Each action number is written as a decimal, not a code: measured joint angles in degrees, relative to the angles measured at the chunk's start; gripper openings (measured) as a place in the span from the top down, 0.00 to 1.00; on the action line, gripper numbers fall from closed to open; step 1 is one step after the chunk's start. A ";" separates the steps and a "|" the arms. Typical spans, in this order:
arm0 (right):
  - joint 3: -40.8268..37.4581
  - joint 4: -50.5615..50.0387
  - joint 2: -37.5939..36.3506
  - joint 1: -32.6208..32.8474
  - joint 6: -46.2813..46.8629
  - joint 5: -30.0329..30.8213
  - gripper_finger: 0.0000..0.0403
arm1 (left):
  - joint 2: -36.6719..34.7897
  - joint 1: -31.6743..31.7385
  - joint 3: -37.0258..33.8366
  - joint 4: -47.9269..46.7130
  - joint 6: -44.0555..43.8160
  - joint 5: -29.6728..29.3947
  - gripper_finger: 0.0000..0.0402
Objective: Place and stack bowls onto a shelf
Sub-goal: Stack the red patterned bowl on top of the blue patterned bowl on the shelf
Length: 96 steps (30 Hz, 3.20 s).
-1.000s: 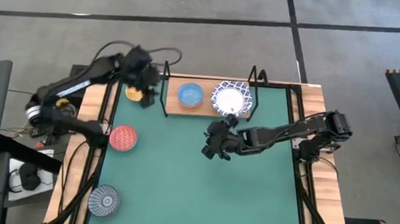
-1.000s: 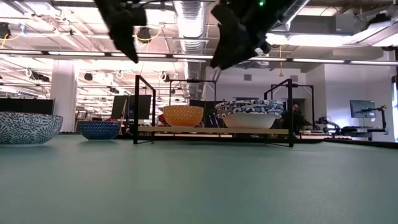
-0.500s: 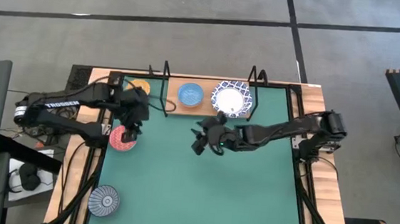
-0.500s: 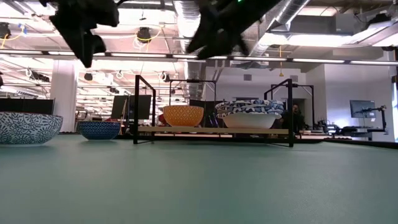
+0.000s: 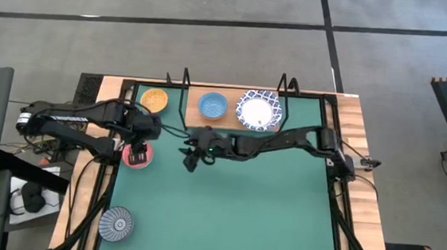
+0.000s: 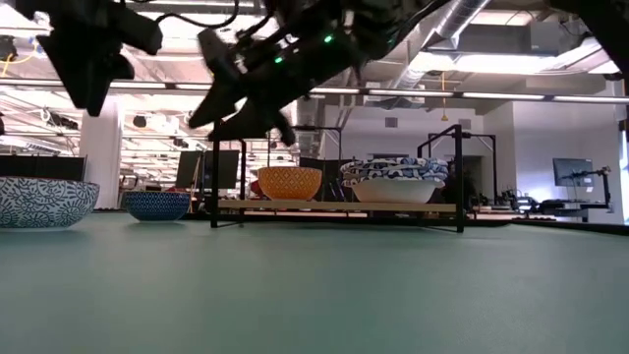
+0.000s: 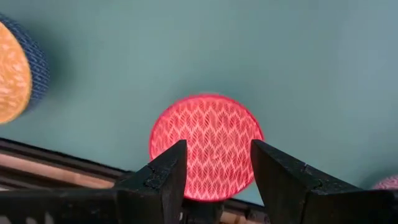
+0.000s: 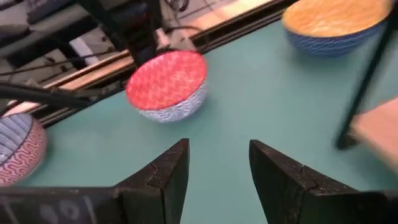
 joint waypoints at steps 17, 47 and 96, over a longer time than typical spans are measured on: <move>0.65 -10.23 -1.10 0.51 -2.47 0.06 0.52 | 0.05 -6.04 -21.64 20.84 -10.81 3.74 0.60; 0.74 -56.52 -23.65 -1.10 4.71 28.74 0.52 | 2.54 -16.14 -23.93 41.93 -2.45 7.50 0.98; -30.66 -22.07 -26.48 3.93 12.14 -5.84 0.52 | 43.70 -17.92 12.50 44.70 56.87 -3.56 0.97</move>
